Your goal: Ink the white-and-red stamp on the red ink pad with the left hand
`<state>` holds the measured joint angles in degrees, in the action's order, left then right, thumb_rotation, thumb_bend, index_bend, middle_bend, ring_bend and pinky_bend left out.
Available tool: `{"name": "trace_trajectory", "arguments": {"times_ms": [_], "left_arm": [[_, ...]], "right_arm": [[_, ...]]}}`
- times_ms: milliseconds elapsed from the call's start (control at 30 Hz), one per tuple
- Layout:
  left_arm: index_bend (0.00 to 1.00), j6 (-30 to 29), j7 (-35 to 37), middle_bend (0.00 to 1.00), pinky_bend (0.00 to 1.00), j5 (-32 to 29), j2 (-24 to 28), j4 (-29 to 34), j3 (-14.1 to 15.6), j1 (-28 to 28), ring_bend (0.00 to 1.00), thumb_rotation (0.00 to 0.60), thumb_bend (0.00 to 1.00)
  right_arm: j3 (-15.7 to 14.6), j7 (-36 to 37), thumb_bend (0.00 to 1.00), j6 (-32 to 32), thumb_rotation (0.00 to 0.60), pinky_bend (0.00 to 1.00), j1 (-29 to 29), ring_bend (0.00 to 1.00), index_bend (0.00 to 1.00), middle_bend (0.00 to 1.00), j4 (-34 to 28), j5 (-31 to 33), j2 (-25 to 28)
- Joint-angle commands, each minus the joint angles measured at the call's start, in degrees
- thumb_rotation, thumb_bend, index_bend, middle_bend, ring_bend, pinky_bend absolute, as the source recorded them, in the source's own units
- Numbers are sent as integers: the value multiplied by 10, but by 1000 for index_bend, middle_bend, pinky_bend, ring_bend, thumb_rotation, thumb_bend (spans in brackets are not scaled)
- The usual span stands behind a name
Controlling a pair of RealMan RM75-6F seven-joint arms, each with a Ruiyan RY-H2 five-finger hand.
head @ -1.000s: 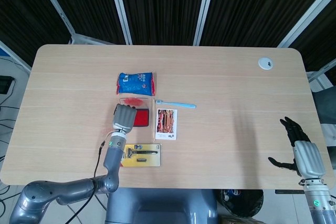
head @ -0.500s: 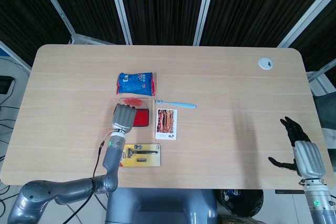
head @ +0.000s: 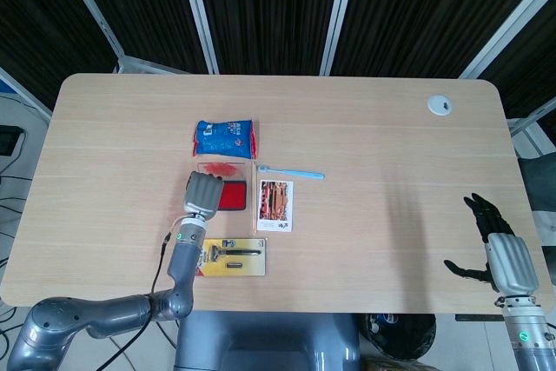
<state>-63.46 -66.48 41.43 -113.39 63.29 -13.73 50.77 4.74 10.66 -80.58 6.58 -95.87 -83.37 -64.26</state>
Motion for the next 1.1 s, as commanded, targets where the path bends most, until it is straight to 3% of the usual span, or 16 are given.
{"name": "trace_trajectory", "arguments": {"times_ms": [33,667,1100], "left_arm": [[729,1,0,736,579,-1,-1,-2,1,0,545,600,532],[729,4,7,736,579,4,-4,-9,8,-1,546,600,533],[725,-30,10,734,579,24,47,77,11,-15,545,600,533]], "right_arm": [[0,0,155,0,600,181,0,0,0,0,0,0,0],[0,2,155,0,600,181,0,0,0,0,0,0,0],[0,1,158,-1,600,181,0,0,0,0,2,-1,0]]}}
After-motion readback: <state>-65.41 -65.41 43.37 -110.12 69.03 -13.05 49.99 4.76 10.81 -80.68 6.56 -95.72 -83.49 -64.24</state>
